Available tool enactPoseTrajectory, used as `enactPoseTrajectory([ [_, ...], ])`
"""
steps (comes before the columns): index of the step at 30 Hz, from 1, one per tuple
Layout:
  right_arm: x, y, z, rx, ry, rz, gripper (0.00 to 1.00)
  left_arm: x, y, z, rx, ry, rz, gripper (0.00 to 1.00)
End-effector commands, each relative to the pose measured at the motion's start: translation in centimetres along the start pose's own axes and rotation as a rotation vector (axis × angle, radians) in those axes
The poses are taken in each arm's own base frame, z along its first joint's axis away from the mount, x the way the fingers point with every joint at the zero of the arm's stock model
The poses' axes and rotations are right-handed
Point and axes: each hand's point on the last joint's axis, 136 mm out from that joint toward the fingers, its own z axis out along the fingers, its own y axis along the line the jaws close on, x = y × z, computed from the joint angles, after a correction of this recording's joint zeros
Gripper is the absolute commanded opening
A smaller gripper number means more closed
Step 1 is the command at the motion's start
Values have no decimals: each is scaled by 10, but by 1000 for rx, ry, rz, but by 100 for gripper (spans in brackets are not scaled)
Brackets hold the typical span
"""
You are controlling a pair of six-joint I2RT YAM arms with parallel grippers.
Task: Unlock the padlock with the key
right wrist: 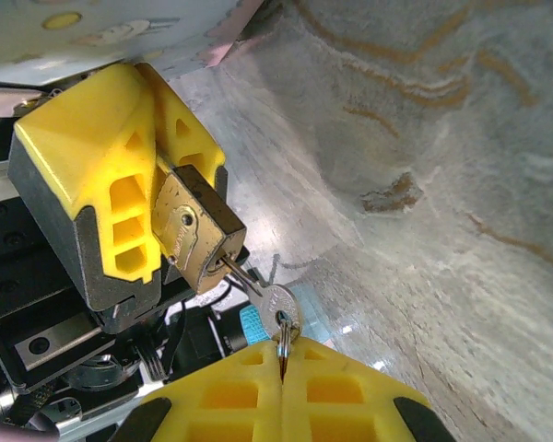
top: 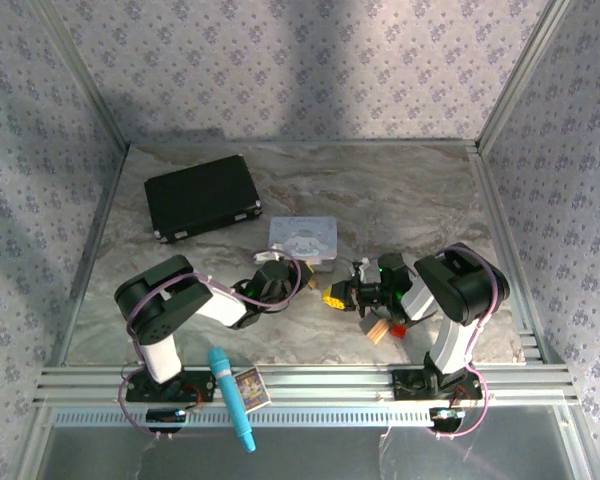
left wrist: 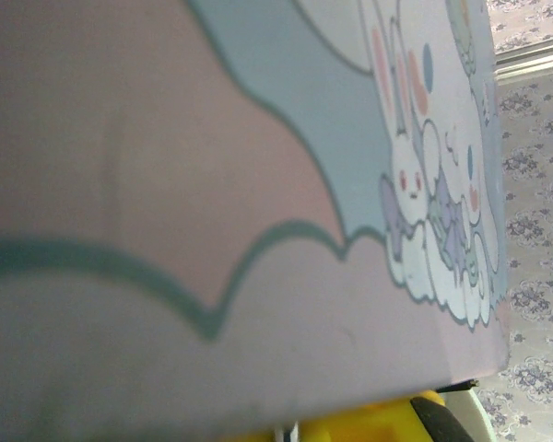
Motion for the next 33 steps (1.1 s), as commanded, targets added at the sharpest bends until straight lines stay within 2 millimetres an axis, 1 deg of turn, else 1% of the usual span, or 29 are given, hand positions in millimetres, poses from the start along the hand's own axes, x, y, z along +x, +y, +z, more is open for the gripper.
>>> enactPoseTrajectory([
  [1, -12, 14, 5, -30, -34, -37, 0, 26, 0, -3, -9, 113, -16, 0],
  [6, -12, 16, 7, -28, -46, -46, 0, 28, -5, -2, 4, 116, -23, 0],
  [11, -19, 26, 8, -52, -62, -62, 0, 35, -10, -4, 11, 132, -18, 0],
  [16, -25, 29, 4, -44, -86, -75, 0, 39, -4, -6, -10, 139, -23, 0],
  [18, -27, 31, 4, -37, -94, -83, 0, 40, -4, -7, 0, 142, -33, 0],
  [24, -36, 41, 9, -35, -112, -119, 0, 54, -10, -8, 12, 192, -39, 0],
  [27, -36, 46, 12, -26, -116, -140, 0, 56, -6, -11, -8, 196, -33, 0],
  [28, -34, 48, 13, -23, -111, -145, 0, 56, -1, -12, -32, 195, -25, 1],
  [31, -24, 48, 17, 3, -100, -158, 0, 53, 10, -14, -108, 186, 15, 10],
  [33, -15, 42, 18, 51, -95, -172, 0, 51, 17, -14, -156, 177, 38, 13],
])
